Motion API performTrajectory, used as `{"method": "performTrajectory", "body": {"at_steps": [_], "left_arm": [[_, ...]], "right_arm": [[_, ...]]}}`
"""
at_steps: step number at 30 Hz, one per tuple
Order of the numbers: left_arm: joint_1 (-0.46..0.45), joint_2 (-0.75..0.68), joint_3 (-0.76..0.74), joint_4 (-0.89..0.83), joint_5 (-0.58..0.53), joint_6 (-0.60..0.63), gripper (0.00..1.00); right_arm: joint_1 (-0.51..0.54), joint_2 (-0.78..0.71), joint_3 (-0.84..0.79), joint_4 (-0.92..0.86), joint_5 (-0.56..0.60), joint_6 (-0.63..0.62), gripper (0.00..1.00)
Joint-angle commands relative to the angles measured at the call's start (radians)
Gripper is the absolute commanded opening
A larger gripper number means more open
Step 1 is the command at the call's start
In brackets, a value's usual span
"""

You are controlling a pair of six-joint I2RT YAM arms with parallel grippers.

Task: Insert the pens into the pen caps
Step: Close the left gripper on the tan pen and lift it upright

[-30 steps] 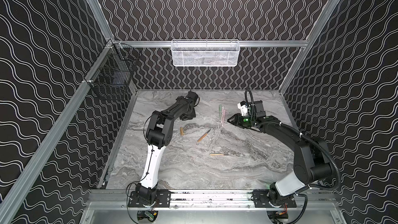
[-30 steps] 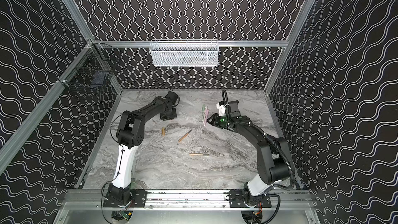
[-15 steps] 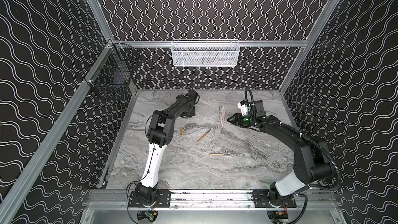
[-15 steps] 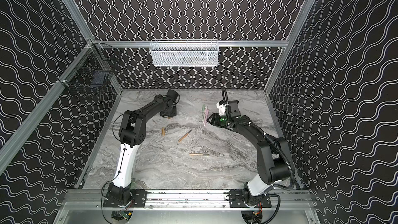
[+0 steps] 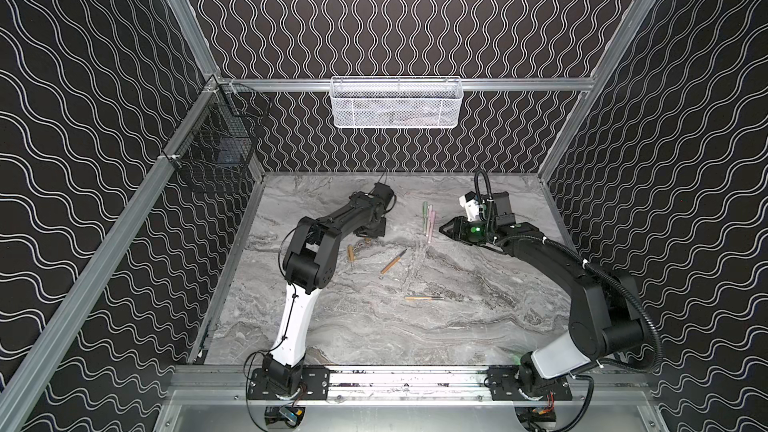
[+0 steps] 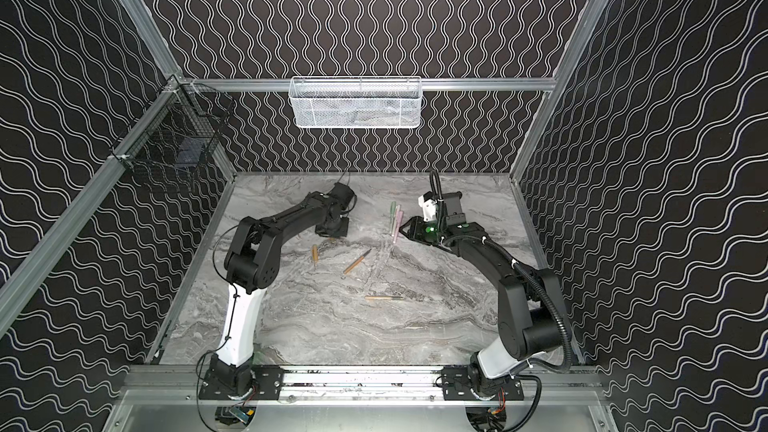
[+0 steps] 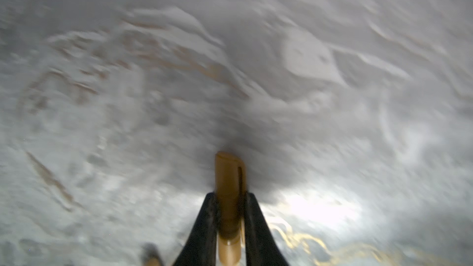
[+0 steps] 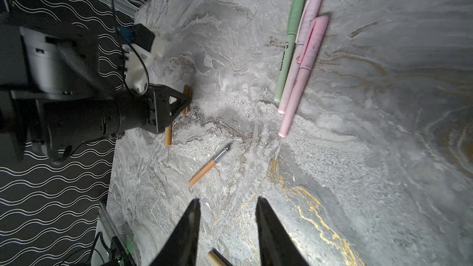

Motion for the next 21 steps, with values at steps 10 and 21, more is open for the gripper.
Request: {"method": "performTrajectory", "body": {"at_steps": [10,21], "left_arm": [[-0.121,-0.028,-0.036,0.034,0.046,-0.026,0.36],[-0.125,-0.2,-0.083,0.013,0.163,0.112,0.5]], "right_arm": [[0.002,-0.06,-0.004,-0.015,0.008,-0.001,0.39],[0.001,-0.124,0.011,-0.061,0.041,-0.009,0.39]]}}
